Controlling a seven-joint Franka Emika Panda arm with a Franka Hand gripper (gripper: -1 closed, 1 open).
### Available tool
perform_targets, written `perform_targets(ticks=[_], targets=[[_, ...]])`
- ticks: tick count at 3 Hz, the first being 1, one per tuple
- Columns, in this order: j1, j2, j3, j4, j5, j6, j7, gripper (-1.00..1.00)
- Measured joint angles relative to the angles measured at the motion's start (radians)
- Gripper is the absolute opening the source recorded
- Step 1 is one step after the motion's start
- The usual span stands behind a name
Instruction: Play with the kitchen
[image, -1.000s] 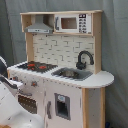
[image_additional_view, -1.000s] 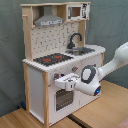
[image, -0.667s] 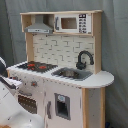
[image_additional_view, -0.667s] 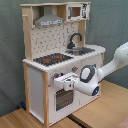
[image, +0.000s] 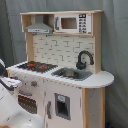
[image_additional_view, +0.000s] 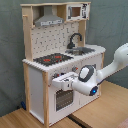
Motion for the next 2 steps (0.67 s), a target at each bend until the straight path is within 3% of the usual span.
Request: perform_targets(ticks=[1,2], targets=[[0.000,-0.004,0.000,0.002,0.011,-0.004,-0.001,1.00],[0.000,-0.004,0.000,0.003,0.011,-0.004,-0.001,-1.00]])
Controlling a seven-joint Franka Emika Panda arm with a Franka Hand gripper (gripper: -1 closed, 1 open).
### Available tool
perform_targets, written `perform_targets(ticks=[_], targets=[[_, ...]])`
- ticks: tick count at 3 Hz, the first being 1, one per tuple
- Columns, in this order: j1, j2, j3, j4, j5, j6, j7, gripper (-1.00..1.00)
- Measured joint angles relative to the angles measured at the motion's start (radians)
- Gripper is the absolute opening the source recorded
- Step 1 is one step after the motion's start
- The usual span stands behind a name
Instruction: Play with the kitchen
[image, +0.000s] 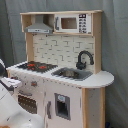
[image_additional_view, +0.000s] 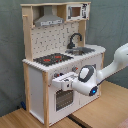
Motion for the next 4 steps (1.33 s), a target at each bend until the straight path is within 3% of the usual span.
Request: perform_targets(ticks=[1,4], targets=[[-0.002,-0.008,0.006,0.018,0.037,-0.003,0.097,-1.00],[-0.002,-0.006,0.005,0.018,0.037,0.003,0.420,-1.00]])
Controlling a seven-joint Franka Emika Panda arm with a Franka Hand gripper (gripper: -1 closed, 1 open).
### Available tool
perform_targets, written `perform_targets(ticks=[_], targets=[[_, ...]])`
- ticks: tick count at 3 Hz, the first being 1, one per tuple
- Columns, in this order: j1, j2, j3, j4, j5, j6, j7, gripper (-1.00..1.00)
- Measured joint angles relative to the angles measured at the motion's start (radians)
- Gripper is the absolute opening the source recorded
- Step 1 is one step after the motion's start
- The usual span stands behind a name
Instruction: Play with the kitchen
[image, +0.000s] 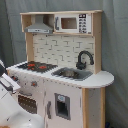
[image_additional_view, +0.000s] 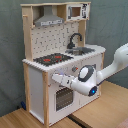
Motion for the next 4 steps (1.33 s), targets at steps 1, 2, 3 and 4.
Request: perform_targets(ticks=[1,2,3,4], targets=[[0.000,0.001,-0.001,0.000,0.000,0.004,0.115,-1.00],[0.000,0.003,-0.001,-0.001,0.000,0.006,0.219,-1.00],[0.000,0.003,-0.002,-0.001,0.000,0.007,0.322,-1.00],[0.000,0.006,-0.002,-0.001,0.000,0.035,0.412,-1.00]])
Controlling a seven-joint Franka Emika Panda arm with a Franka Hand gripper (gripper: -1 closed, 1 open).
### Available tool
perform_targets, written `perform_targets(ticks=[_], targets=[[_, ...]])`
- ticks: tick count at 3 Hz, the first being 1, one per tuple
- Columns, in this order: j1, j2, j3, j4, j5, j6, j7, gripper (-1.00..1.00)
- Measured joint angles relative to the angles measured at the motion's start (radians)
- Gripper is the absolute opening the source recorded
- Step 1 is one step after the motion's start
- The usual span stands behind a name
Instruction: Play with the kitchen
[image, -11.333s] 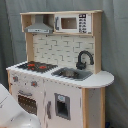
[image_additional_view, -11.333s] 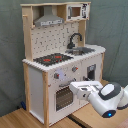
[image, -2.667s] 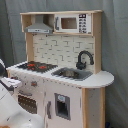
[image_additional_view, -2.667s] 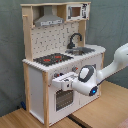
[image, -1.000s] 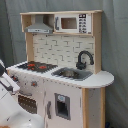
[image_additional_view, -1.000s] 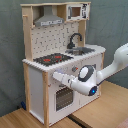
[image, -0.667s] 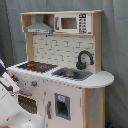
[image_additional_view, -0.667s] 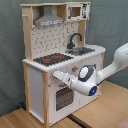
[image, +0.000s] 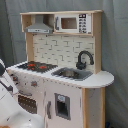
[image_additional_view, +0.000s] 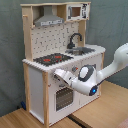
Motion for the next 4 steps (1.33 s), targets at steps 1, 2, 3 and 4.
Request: perform_targets(ticks=[1,2,3,4], targets=[[0.000,0.000,0.000,0.000,0.000,0.003,0.001,1.00],[0.000,0.000,0.001,0.000,0.000,0.012,0.002,1.00],[-0.004,-0.056,0.041,0.026,0.000,0.054,0.056,1.00],[0.025,-0.031,0.043,-0.041,-0.007,-0.020,0.045,1.00]])
